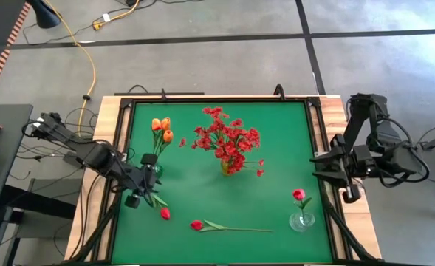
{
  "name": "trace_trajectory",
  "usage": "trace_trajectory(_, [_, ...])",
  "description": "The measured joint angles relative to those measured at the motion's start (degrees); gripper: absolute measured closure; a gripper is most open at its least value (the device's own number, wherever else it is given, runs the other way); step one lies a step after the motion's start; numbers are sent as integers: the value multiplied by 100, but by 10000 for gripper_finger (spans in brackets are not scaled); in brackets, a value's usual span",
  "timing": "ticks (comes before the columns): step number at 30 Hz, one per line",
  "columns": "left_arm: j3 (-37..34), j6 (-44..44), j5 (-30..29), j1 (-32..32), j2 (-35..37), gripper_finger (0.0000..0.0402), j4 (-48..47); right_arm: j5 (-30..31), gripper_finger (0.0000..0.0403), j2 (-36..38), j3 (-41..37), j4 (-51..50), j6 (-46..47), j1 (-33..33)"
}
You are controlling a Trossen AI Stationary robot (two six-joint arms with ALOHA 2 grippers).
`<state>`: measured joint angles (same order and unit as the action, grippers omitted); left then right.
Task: Sort flowers into vase by color
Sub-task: Put the left red flower into the transparent vase
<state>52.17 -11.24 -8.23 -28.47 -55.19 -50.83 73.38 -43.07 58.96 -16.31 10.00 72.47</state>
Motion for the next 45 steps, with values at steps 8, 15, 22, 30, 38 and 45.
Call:
trace_trajectory(8, [-830, 222, 2, 11, -43, 278, -569, -4, 195, -153, -1, 7, 2, -4])
trace_trajectory(15, [-994, 361, 145, 11, -607, 278, -517, -7, 195, -269, -2, 9, 2, -9])
trace_trajectory(22, [-818, 670, 616, -101, -1848, 278, -464, -7, 195, -269, -2, 8, 4, -20])
trace_trajectory(30, [-381, 1146, 791, -117, -2720, 278, -66, -7, 195, -264, -2, 8, 3, -20])
trace_trajectory(38, [-294, 1169, 940, -196, -2847, 278, 382, -258, 195, -262, -3, 4, 4, -17])
trace_trajectory(45, [-294, 1169, 923, -344, -2855, 278, 362, -302, 195, -264, -4, 6, 2, -13])
